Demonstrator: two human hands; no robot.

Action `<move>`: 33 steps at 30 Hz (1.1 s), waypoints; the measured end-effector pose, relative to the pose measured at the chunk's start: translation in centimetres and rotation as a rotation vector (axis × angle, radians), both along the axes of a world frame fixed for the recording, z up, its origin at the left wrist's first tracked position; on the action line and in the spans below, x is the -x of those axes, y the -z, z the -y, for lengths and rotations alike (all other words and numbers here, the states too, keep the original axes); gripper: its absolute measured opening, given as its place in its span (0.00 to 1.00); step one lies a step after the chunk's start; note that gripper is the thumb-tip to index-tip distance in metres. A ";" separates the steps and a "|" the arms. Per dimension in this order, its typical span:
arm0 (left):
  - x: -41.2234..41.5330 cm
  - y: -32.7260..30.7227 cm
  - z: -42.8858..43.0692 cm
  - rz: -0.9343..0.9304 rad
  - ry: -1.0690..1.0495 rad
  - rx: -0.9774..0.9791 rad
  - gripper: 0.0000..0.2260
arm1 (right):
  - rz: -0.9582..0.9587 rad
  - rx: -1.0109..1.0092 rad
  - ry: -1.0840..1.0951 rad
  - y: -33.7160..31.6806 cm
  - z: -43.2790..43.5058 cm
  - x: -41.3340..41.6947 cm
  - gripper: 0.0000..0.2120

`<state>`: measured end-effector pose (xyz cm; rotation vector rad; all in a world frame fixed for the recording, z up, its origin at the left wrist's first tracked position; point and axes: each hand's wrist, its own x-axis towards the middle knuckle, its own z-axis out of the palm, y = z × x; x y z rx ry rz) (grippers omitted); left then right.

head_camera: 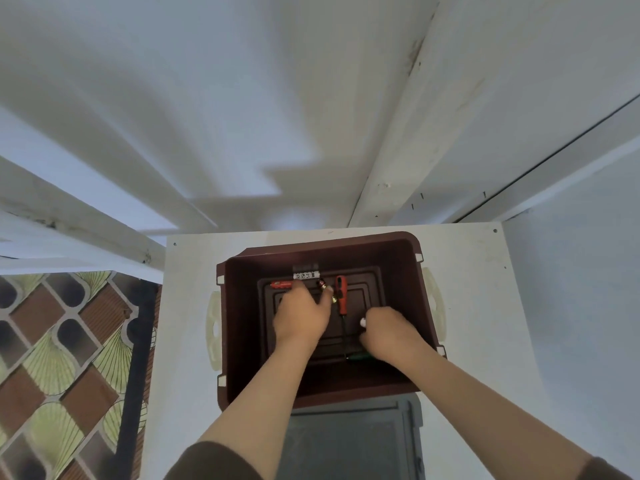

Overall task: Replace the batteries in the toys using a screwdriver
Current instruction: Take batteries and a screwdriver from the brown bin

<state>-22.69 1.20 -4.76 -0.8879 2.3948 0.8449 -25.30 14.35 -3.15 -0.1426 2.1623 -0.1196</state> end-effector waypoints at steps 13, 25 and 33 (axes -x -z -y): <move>0.3 1.1 -0.1 -0.030 0.013 -0.025 0.10 | 0.482 0.988 1.328 -4.7 -1.4 0.7 0.10; -1.9 0.9 2.9 -0.127 0.166 0.226 0.13 | 0.136 -0.042 0.384 1.9 1.2 -1.0 0.17; -1.1 1.8 4.7 -0.086 0.484 0.434 0.18 | 0.069 0.241 0.512 1.6 1.3 -0.4 0.08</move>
